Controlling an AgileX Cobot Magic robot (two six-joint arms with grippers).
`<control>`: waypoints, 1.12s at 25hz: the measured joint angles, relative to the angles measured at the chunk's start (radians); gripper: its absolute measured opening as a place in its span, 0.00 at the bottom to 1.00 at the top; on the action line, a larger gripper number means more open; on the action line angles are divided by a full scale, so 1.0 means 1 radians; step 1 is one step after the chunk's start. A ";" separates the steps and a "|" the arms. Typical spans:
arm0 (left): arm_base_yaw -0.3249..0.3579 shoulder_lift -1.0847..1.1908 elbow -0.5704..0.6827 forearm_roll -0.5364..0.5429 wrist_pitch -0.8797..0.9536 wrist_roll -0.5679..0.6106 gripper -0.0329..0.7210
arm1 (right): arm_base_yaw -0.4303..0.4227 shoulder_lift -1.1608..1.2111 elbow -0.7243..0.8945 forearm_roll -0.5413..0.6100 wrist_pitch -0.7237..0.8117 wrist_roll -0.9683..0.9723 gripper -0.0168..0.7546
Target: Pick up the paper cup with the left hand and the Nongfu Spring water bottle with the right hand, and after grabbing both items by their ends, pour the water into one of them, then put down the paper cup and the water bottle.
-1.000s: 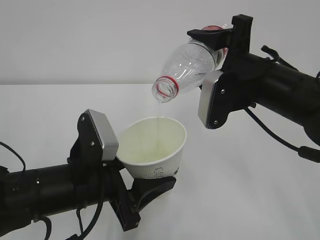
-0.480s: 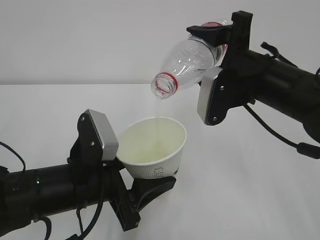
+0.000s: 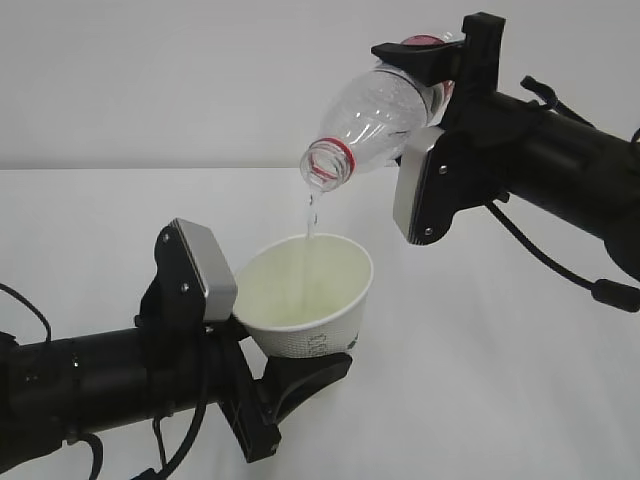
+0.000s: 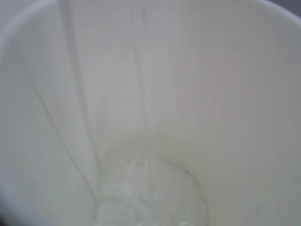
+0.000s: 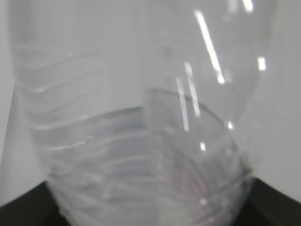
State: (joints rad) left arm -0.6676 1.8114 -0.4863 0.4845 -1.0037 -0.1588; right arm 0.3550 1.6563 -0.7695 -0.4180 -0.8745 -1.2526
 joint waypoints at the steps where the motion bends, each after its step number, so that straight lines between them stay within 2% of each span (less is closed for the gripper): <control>1: 0.000 0.000 0.000 0.000 0.000 0.000 0.70 | 0.000 0.000 0.000 0.000 0.000 0.000 0.69; 28: 0.000 0.000 0.000 0.000 0.002 0.000 0.70 | 0.000 0.000 -0.004 -0.002 0.033 0.000 0.69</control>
State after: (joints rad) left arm -0.6676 1.8114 -0.4863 0.4845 -1.0021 -0.1588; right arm 0.3550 1.6563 -0.7738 -0.4196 -0.8415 -1.2526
